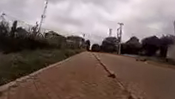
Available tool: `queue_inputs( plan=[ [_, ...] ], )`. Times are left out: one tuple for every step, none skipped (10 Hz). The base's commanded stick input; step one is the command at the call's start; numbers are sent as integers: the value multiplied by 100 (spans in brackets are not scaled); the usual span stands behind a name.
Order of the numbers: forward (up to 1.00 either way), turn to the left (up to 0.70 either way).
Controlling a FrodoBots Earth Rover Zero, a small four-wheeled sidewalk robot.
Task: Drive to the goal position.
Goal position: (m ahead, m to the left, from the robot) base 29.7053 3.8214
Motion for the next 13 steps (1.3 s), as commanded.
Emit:
queue_inputs(
  plan=[
    [70, 0],
    [70, 0],
    [70, 0],
    [70, 0],
    [70, 0],
    [70, 0],
    [70, 0],
    [70, 0],
    [70, 0],
    [70, 0],
    [70, 0],
    [70, 0],
    [70, 0]
  ],
)
